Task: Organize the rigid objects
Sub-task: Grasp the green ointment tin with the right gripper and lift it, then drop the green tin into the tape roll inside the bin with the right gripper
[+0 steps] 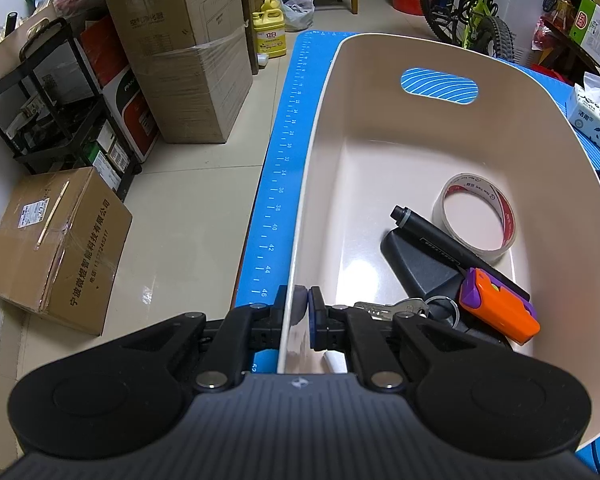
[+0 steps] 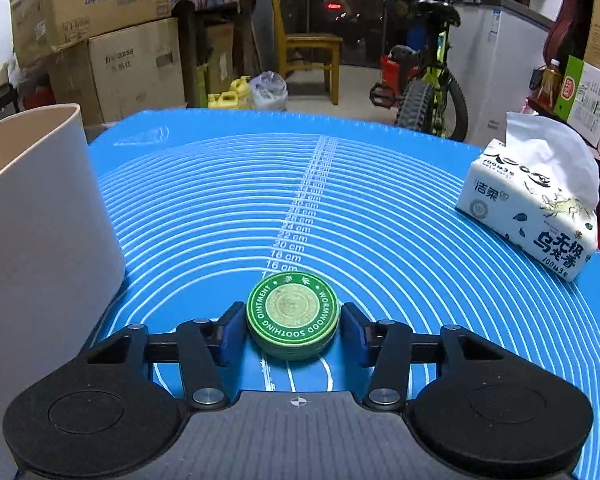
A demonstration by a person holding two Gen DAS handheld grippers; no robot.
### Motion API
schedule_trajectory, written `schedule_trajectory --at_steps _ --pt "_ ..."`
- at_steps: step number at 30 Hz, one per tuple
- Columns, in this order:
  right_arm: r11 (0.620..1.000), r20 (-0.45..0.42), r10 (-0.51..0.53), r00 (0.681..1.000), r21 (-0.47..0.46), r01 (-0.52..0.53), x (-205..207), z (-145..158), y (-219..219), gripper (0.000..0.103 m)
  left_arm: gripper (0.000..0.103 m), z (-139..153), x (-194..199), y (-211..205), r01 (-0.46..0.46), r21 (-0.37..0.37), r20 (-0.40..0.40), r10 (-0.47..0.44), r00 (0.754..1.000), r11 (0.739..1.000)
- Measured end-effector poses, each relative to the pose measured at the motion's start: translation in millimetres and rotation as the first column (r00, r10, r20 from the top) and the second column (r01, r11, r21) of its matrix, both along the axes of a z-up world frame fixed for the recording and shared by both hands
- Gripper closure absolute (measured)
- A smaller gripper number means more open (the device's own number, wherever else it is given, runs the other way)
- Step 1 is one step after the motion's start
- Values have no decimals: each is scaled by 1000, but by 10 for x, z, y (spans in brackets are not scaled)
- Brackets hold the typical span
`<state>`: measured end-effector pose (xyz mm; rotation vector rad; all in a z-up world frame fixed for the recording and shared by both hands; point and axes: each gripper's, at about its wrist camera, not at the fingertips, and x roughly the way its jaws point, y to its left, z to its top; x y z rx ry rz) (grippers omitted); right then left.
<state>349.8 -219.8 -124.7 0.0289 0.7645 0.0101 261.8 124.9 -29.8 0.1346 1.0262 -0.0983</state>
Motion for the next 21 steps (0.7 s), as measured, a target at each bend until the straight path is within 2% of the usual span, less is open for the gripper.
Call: schedule_trajectory --at_steps 6,9,12,16,21 --pt "1000 12 3 1000 -10 -3 -77 16 39 49 92 2 0 1 -1 -1 0 1 1000 1000" --pt "1000 40 2 999 -9 -2 -151 137 42 49 92 2 1 1 -1 0 0 1 1000 1000" --pt "1000 84 -1 996 -3 1 -255 345 63 49 92 2 2 3 -1 0 0 1 1000 1000" --pt "999 139 2 990 49 -9 -432 678 68 49 92 12 3 10 -7 -3 0 7 1000 1000" --pt "995 245 14 969 93 -38 -658 1146 157 49 92 11 -6 10 -10 -2 3 10 1000 1000"
